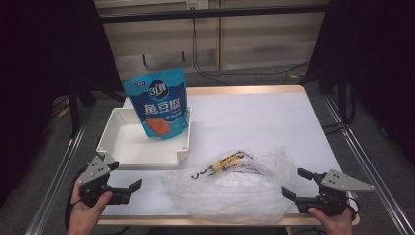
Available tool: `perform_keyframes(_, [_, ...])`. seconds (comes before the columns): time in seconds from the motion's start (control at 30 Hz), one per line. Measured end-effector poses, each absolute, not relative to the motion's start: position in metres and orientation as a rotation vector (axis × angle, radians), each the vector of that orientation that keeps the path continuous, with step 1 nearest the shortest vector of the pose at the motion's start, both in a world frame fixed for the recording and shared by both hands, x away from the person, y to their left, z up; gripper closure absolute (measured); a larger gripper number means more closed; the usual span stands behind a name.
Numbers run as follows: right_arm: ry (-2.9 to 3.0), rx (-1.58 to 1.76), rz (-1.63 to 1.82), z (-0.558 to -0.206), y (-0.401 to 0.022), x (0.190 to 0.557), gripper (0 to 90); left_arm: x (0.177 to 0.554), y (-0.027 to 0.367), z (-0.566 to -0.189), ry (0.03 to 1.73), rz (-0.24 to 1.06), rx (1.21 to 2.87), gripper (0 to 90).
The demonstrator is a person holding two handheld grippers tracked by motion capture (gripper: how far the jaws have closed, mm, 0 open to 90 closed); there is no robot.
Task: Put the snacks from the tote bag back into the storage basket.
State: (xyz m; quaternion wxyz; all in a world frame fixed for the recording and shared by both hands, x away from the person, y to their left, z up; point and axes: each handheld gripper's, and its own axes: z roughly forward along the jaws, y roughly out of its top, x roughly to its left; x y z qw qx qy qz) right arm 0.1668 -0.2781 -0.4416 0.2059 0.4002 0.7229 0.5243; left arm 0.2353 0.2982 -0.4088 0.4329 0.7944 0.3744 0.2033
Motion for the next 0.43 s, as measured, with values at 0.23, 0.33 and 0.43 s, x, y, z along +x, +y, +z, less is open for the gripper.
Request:
perform_keyframes(0.23, [2.016,1.119,1.455,-0.442,-0.281,0.169,16.1,0.223,0.305,-0.433,0.997,0.492,1.916,3.3])
perform_keyframes(0.33, [2.012,1.125,1.455,-0.442,-0.283,0.171,16.2,0.220,0.302,-0.441,1.018,0.448,1.913,3.4])
perform_keyframes(0.43, [2.008,1.127,1.460,-0.442,-0.284,0.172,16.1,0.217,0.299,-0.447,1.015,0.438,1.962,3.3])
